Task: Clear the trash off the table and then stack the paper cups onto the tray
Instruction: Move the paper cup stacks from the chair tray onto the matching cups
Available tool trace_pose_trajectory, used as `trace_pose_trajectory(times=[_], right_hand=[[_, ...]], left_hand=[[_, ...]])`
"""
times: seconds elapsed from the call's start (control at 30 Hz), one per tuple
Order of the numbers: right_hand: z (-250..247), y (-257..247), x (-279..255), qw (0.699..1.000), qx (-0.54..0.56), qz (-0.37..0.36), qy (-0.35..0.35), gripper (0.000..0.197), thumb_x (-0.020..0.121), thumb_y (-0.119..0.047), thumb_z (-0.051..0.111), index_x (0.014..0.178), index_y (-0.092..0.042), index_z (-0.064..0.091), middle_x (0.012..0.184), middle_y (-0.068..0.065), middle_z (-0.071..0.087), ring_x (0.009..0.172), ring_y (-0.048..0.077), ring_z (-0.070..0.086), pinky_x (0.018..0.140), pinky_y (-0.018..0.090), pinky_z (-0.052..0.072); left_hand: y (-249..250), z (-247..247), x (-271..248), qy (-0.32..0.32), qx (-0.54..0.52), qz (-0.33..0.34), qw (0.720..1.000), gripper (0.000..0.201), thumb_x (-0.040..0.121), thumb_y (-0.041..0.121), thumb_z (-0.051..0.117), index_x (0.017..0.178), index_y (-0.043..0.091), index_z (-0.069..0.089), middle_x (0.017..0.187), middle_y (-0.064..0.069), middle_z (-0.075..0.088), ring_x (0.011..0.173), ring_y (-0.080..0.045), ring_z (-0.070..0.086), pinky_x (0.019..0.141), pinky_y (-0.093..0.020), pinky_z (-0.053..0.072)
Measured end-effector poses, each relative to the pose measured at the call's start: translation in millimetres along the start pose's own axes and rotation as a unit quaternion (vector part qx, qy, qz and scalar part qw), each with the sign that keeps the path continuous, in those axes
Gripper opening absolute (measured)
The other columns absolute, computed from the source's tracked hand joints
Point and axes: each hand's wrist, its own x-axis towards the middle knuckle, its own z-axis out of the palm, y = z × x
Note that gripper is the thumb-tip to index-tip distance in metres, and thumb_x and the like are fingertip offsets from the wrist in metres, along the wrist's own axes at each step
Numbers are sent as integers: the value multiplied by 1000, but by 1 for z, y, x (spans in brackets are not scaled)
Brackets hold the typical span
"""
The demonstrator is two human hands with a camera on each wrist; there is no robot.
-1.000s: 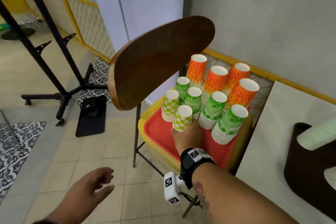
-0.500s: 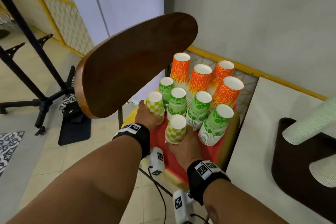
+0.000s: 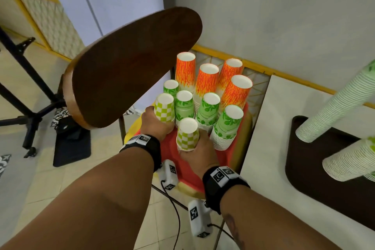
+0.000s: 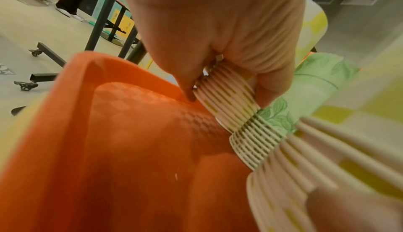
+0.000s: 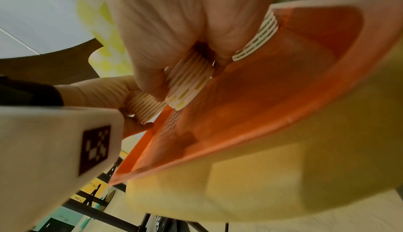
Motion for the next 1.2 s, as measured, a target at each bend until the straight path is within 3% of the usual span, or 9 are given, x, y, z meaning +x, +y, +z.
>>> trace_pose_trajectory(times=[0.13,0.37,0.5,0.67,0.8,0.87,0.97,1.07,1.2], right_hand=[[-16,-11,-2,1000,-19,16,-4,75,56,-50,79,120,-21,52,109,-2,68,101,18,66,86,39,58],[-56,-32,-7,999,-29,-16,-5,68,58,-49,77,115,-19,53,105,0,67,98,21,66,83,41,57],[-97,-39,-17,998,-20,-53,-20,65,66,-42,81,119,-17,52,108,0,67,99,21,66,80,33,56],[-170,-31,-33,995,29,-92,11,76,64,-51,81,127,-24,48,116,-5,66,106,16,66,86,37,58],[-249,-16,-35,993,35,-94,67,73,62,-50,82,123,-22,51,112,-3,66,103,16,66,84,34,58],[-288,-8,-36,988,14,-100,115,72,62,-55,80,120,-22,52,107,-2,67,101,18,67,83,37,59],[-348,0,-39,976,13,-126,176,62,66,-47,82,116,-20,56,104,-11,68,95,7,66,81,29,57],[-399,9,-39,964,-19,-133,230,72,63,-45,81,124,-19,54,113,-4,67,103,15,65,87,36,56],[-443,26,-31,958,-13,-111,264,77,66,-42,84,130,-16,49,118,0,66,106,18,65,89,37,57]], left_hand=[[13,-10,-15,1,8,6,1000,59,58,47,79,105,18,59,95,0,70,86,-20,70,74,-37,59],[34,-19,-57,21,-27,37,999,61,73,17,83,121,7,47,105,-7,62,92,-22,58,80,-35,46],[57,-7,-82,14,-70,81,994,70,59,48,91,112,18,58,101,0,73,89,-19,71,77,-45,61],[125,28,-143,23,-134,146,980,46,70,30,86,104,16,59,91,-4,72,84,-14,69,73,-34,53],[184,80,-180,21,-177,183,967,46,70,39,84,104,26,56,93,0,72,89,-18,70,84,-45,58],[217,108,-199,16,-182,212,960,30,73,37,82,89,29,57,83,-4,70,78,-18,68,78,-47,59],[267,146,-233,2,-207,246,947,30,78,26,80,73,43,55,67,6,64,63,-8,60,68,-31,56],[305,180,-253,-30,-238,239,941,34,80,22,81,71,28,48,58,18,61,52,6,55,48,-2,42],[335,215,-259,-46,-249,234,938,53,67,41,87,102,15,55,82,7,66,74,-6,67,60,-13,52]])
